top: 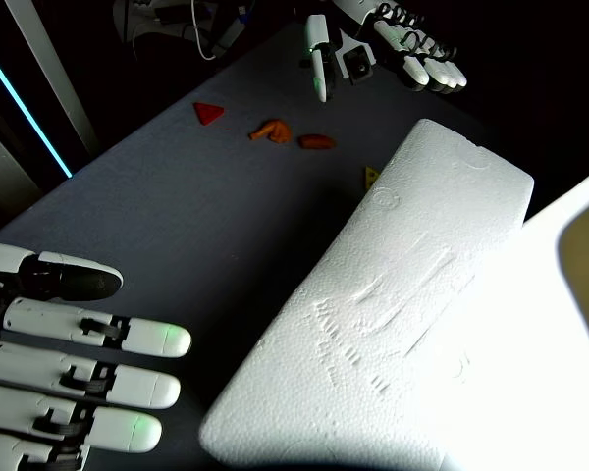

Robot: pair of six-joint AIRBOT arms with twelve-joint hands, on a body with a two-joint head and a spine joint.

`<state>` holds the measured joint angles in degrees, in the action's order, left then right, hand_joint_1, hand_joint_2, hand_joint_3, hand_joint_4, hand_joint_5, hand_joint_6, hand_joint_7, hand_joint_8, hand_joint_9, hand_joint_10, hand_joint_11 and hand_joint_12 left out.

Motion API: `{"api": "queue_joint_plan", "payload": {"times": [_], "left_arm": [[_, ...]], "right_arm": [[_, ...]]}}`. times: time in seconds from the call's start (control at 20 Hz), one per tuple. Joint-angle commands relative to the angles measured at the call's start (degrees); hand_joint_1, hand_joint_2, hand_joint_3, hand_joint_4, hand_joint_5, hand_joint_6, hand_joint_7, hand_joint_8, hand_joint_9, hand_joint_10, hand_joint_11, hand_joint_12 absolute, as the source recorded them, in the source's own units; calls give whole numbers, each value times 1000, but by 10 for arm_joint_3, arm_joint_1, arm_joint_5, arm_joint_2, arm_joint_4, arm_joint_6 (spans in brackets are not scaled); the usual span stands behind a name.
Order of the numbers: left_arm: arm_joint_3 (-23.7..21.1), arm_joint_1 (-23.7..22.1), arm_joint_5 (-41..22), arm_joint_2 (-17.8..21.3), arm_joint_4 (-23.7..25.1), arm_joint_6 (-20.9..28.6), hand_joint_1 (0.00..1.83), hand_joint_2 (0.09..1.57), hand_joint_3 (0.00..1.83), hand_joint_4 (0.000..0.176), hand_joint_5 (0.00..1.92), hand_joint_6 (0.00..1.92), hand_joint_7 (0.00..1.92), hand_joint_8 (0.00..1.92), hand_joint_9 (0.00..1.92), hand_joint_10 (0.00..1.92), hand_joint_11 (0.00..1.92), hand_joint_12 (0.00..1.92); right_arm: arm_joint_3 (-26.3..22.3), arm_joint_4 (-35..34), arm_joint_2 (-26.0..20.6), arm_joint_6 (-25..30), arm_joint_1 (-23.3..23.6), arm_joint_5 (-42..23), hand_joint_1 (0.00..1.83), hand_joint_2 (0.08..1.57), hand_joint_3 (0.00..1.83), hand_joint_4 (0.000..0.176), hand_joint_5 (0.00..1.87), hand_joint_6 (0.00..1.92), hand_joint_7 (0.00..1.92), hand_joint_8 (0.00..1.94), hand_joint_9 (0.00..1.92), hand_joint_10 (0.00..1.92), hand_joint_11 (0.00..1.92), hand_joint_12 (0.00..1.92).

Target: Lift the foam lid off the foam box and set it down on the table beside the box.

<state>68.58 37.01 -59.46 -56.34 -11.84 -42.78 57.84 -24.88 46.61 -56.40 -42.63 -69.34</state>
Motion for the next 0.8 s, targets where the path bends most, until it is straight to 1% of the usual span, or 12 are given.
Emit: {"api": "queue_joint_plan", "payload": {"times": [0.0,0.05,0.1,0.15,0.2,0.25,0.3,0.35,0.45,0.5,0.65,0.75], "left_arm": [[6,-11,-74,-2,-5,-2,496,1195,0,52,0,0,0,0,0,0,0,0],[12,-15,-68,-6,-16,-5,424,1170,0,44,0,0,0,0,0,0,0,0],[16,-17,-66,-8,-22,-7,424,1170,0,44,0,0,0,0,0,0,0,0],[22,-19,-61,-10,-31,-8,426,1164,0,36,0,0,0,0,0,0,0,0],[25,-20,-59,-11,-37,-10,416,1161,0,38,0,0,0,0,0,0,0,0],[29,-20,-54,-11,-46,-15,421,1147,0,28,0,0,0,0,0,0,0,0],[36,-21,-48,-13,-56,-18,435,1134,0,24,0,0,0,0,0,0,0,0],[42,-23,-43,-15,-62,-18,454,1119,0,0,0,0,0,0,0,0,0,0],[51,-26,-34,-18,-74,-20,462,1093,0,0,0,0,0,0,0,0,0,0],[55,-28,-30,-20,-79,-21,461,1074,0,0,0,0,0,0,0,0,0,0],[68,-31,-16,-29,-95,-22,465,1047,0,0,0,0,0,0,0,0,0,0],[75,-32,-7,-34,-103,-23,476,1050,0,0,0,0,0,0,0,0,0,0]], "right_arm": [[8,-8,-4,0,8,-65,469,1232,0,32,0,0,0,0,0,0,0,1921],[14,-17,-3,-2,12,-58,508,1215,0,27,0,0,0,0,14,10,0,1894],[17,-21,-3,-8,17,-52,508,1215,0,27,0,0,0,0,14,10,0,1894],[20,-26,-2,-26,31,-37,519,1209,0,11,0,0,0,0,2,1,0,1916],[22,-29,-1,-41,41,-26,555,1209,0,11,0,0,0,0,0,0,0,1920],[27,-34,2,-65,58,-6,564,1209,0,5,0,0,0,0,0,0,0,1921],[34,-38,6,-81,74,13,562,1210,0,7,0,0,0,0,0,0,0,1921],[40,-40,10,-87,88,26,559,1201,0,0,0,0,0,0,0,0,0,1921],[49,-47,14,-98,107,46,575,1198,0,0,0,0,0,0,0,0,0,1921],[51,-53,15,-104,108,50,599,1197,0,0,0,0,0,0,0,0,0,1921],[61,-71,17,-114,110,61,579,1193,0,0,0,0,0,0,0,0,0,1921],[66,-81,18,-119,110,67,630,1171,0,0,0,0,0,0,0,0,0,1921]]}}
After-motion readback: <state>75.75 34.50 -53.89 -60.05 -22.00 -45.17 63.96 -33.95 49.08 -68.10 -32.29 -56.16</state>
